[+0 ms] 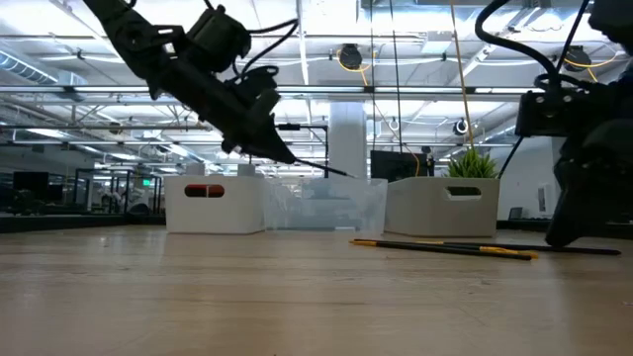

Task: Pick & Place Paint Supplies
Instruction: Put the silver paint brush in the transparent bin, then put the gold paint brush in the transparent bin

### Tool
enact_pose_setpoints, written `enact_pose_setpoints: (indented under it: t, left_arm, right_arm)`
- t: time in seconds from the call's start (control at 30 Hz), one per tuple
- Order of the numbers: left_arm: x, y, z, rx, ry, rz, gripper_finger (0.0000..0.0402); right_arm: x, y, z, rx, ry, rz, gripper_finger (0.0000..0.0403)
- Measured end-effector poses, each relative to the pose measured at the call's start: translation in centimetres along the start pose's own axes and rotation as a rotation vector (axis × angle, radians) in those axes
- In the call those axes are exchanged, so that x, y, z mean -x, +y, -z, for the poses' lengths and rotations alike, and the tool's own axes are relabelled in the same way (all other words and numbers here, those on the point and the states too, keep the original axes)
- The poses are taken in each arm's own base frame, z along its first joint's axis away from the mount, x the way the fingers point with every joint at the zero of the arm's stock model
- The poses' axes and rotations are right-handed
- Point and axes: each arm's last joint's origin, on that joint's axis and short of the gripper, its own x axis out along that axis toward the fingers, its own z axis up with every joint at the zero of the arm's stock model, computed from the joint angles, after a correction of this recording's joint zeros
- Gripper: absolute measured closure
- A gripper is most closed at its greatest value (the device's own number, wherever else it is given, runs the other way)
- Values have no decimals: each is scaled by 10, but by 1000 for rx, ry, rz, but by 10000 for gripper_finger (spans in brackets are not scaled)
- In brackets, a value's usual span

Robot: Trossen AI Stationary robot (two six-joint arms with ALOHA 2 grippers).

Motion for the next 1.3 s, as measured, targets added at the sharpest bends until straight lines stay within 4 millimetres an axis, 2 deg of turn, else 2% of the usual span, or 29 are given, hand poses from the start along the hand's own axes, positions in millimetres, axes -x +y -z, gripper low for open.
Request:
enact_pose_setpoints:
  t: [0.23,0.43,0.7,0.83,1.0,1.13,1.3]
  left_arm:
    - [-1,6,-3,53,-20,-9,296]
    - [1,0,-3,68,-28,18,261]
    - [12,-25,-7,129,-15,263,255]
    - [15,-38,-5,133,7,341,255]
    - [18,-49,-4,112,-11,345,254]
    - [21,-55,-7,110,-46,352,254]
    - [24,-65,-5,97,-50,377,254]
  right_arm:
    - [0,1,-2,30,-18,-12,403]
    - [0,5,-5,40,-55,-40,403]
    - [2,18,-14,62,-155,-153,403]
    - [6,28,-26,39,-321,-226,403]
    - [11,34,-31,45,-488,-422,398]
    - [13,35,-29,48,-508,-537,373]
    - [9,34,-27,61,-495,-521,320]
